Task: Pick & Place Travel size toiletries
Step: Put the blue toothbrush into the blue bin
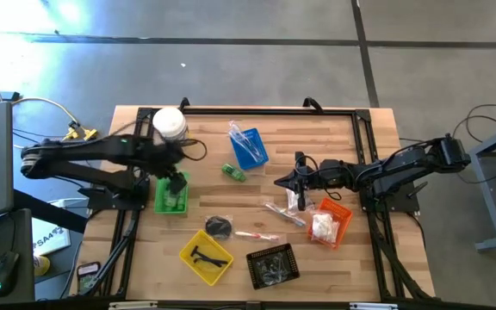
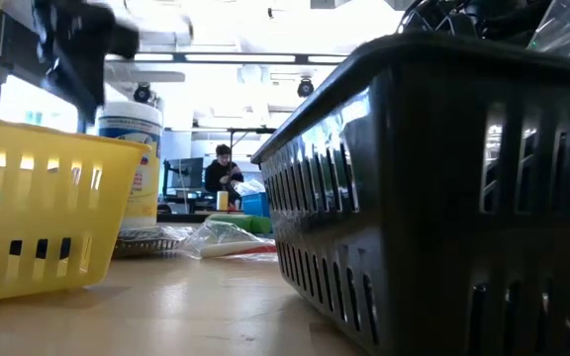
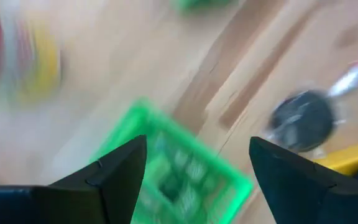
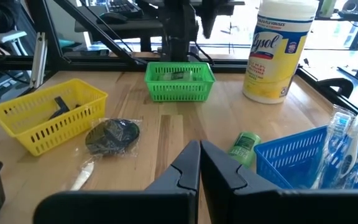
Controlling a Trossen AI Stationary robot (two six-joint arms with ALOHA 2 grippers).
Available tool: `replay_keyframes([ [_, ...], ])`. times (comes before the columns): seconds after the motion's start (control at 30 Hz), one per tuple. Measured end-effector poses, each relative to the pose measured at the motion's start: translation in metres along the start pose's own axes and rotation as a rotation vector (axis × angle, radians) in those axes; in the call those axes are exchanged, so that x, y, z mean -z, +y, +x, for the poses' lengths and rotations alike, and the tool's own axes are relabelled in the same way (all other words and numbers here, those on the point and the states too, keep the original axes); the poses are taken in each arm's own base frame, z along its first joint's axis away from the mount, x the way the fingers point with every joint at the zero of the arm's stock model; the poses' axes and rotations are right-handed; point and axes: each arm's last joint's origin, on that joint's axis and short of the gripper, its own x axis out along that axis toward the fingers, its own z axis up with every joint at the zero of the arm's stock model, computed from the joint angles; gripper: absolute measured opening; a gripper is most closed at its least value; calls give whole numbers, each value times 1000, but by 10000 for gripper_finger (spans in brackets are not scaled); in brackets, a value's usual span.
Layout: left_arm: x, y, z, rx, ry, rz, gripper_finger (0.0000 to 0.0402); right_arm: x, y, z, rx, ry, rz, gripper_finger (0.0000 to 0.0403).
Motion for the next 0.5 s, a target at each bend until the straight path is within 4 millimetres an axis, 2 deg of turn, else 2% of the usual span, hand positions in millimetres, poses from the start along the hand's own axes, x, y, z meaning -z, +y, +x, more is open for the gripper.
replay_keyframes([
  [0.13,2,-6,-37,174,-302,264,236,-1,0,-1,7,-7,0,4],
  [0.27,14,-1,-68,253,-529,416,145,-11,0,-8,-11,-54,18,4],
  [0.4,27,9,-77,255,-698,498,26,-17,0,-28,-52,-125,21,4],
  [0.5,35,17,-69,205,-781,526,14,-17,-6,-47,-41,-201,57,3],
])
